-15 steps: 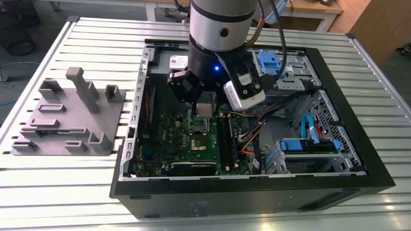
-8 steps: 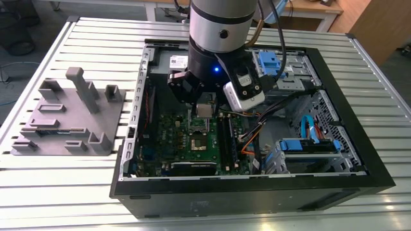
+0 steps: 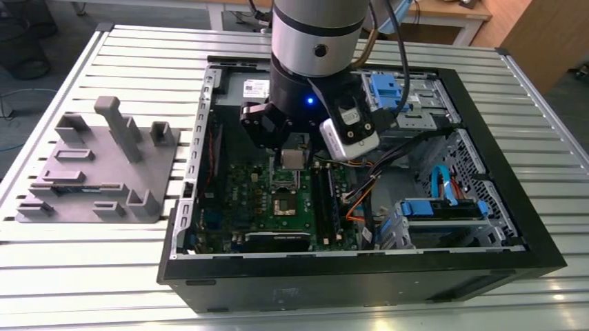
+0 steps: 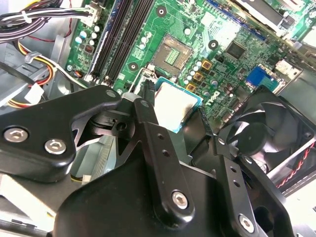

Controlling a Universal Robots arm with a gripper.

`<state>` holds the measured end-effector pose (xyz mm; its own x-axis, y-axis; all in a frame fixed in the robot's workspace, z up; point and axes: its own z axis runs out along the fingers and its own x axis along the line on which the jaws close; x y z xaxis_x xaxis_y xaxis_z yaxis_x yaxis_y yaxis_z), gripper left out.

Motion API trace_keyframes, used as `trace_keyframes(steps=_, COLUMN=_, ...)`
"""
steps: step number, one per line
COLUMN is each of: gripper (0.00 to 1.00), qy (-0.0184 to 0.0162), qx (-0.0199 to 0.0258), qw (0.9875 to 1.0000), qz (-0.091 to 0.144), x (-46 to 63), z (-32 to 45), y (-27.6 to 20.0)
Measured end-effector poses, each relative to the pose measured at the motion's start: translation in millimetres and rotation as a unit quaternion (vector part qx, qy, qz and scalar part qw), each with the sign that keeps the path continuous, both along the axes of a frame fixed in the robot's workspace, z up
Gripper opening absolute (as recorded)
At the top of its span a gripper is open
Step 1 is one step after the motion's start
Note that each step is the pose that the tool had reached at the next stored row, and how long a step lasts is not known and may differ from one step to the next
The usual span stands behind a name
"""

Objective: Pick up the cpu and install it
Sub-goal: 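Place the cpu into insertion slot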

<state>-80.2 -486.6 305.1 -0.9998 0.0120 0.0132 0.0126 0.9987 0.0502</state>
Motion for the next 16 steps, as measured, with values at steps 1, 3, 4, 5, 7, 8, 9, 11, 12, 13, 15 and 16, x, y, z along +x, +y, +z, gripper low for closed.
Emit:
trace_keyframes(steps=1, gripper=0.47, qy=0.0, qx=0.0, qw=1.0, qz=0.0, x=0.0, z=-0.4, y=0.0)
trace_keyframes(steps=3, gripper=0.47, qy=0.0, qx=0.0, qw=1.0, qz=0.0, x=0.0, z=-1.0, y=0.0)
trace_keyframes(steps=4, gripper=0.47, qy=0.0001, qx=-0.0001, qw=1.0, qz=0.0, x=0.0, z=-1.1, y=0.0)
trace_keyframes(steps=5, gripper=0.47, qy=0.0, qx=0.0, qw=1.0, qz=0.0, x=0.0, z=-5.6, y=0.0)
trace_keyframes(steps=7, gripper=0.47, qy=0.0, qx=0.0, qw=1.0, qz=0.0, x=0.0, z=-9.9, y=0.0)
trace_keyframes(steps=8, gripper=0.47, qy=0.0, qx=0.0, qw=1.0, qz=0.0, x=0.0, z=-10.0, y=0.0)
trace_keyframes(steps=9, gripper=0.47, qy=0.0, qx=0.0001, qw=1.0, qz=0.0, x=0.0, z=-10.2, y=0.0)
trace_keyframes(steps=11, gripper=0.47, qy=-0.0001, qx=0.0002, qw=1.0, qz=0.0, x=0.0, z=-11.4, y=0.0)
trace_keyframes(steps=12, gripper=0.47, qy=0.0, qx=0.0, qw=1.0, qz=0.0, x=0.0, z=-12.0, y=-0.1)
trace_keyframes(steps=13, gripper=0.47, qy=0.0, qx=0.0, qw=1.0, qz=0.0, x=0.0, z=-12.7, y=-0.1)
trace_keyframes(steps=15, gripper=0.47, qy=0.0, qx=0.0, qw=1.0, qz=0.0, x=-0.1, z=-14.1, y=-0.3)
trace_keyframes(steps=16, gripper=0.47, qy=0.0, qx=0.0, qw=1.0, qz=0.0, x=-0.1, z=-14.9, y=-0.5)
